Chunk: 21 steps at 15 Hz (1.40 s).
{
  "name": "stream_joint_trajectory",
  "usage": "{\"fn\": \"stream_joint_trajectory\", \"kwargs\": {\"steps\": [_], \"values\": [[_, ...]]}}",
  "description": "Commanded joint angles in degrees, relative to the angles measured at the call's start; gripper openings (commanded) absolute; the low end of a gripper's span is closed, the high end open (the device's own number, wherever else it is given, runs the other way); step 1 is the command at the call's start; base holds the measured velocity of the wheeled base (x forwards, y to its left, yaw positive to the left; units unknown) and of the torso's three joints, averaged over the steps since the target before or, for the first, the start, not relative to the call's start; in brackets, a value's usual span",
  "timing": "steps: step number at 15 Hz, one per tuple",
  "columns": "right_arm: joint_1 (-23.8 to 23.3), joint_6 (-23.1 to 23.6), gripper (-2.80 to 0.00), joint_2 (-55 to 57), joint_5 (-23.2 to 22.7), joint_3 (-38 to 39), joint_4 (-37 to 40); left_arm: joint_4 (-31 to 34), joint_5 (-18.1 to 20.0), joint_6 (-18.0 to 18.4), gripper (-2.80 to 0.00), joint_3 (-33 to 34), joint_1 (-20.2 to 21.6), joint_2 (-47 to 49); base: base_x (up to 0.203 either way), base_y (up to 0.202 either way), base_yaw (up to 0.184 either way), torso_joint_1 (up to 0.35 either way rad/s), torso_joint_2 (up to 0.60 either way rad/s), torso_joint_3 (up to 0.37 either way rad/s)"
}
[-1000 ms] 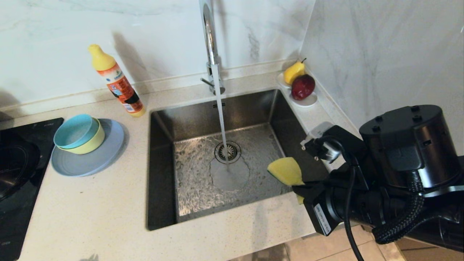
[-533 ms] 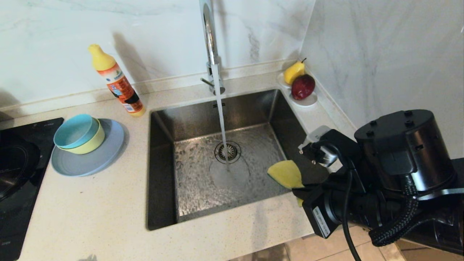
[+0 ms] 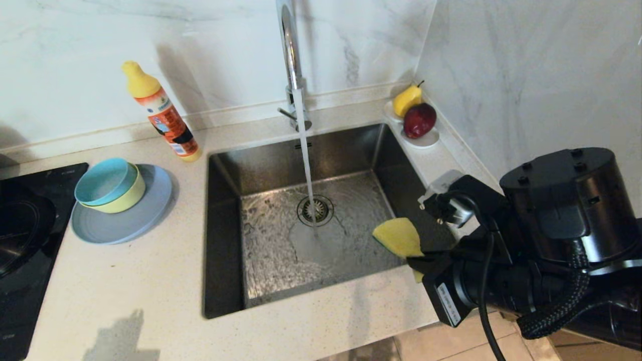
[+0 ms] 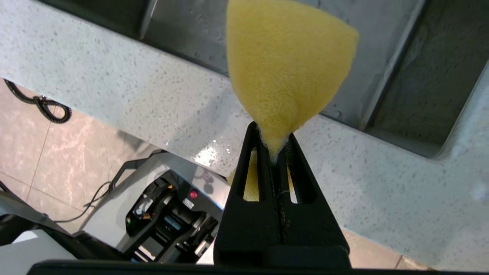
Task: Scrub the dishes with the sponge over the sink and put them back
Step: Pick up a bowl and the sponge
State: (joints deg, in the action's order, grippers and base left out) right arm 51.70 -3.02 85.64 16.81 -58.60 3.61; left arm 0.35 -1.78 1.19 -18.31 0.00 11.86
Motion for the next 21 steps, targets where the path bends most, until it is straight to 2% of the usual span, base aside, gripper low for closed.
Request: {"fn": "stream_joint_trajectory", "kwargs": {"steps": [1,3,8,10,12,15,19,21], "values": [[-0.03,-0.14,-2.80,-0.47,0.16,-0.11,0.59,0.11,-2.43,1.68,-2.80,-8.97,0.11,13.87,0.000,0.000,0.000,0.000,0.00,0.000],[-0.09,0.19,-2.80,-1.09,0.58,-0.26,0.61,0.08,-5.95,2.77,-2.80,-15.72,0.15,23.03,0.000,0.000,0.000,0.000,0.00,0.000],[-0.13,0.38,-2.80,-0.95,0.65,-0.43,0.94,0.00,-11.30,3.26,-2.80,-34.44,0.34,45.73,0.000,0.000,0.000,0.000,0.00,0.000],[-0.21,0.47,-2.80,0.04,0.69,-2.62,1.91,-0.86,-12.83,2.08,-2.80,-37.22,2.00,52.65,0.000,0.000,0.000,0.000,0.00,0.000],[-0.40,0.47,-2.80,0.12,0.51,-2.48,2.10,-4.49,-13.24,0.27,-2.80,-38.01,4.67,60.52,0.000,0.000,0.000,0.000,0.00,0.000],[-0.55,0.47,-2.80,-0.02,0.15,-2.57,2.19,-11.29,-11.68,-0.74,-2.80,-38.51,9.11,68.60,0.000,0.000,0.000,0.000,0.00,0.000],[-0.55,0.47,-2.80,0.41,0.07,-2.57,2.19,-14.56,-8.65,-3.07,-2.80,-40.96,12.36,75.32,0.000,0.000,0.000,0.000,0.00,0.000],[-0.55,0.56,-2.80,0.32,0.06,-2.31,2.28,-16.34,-4.47,-3.65,-2.80,-41.98,14.15,77.52,0.000,0.000,0.000,0.000,0.00,0.000]]}}
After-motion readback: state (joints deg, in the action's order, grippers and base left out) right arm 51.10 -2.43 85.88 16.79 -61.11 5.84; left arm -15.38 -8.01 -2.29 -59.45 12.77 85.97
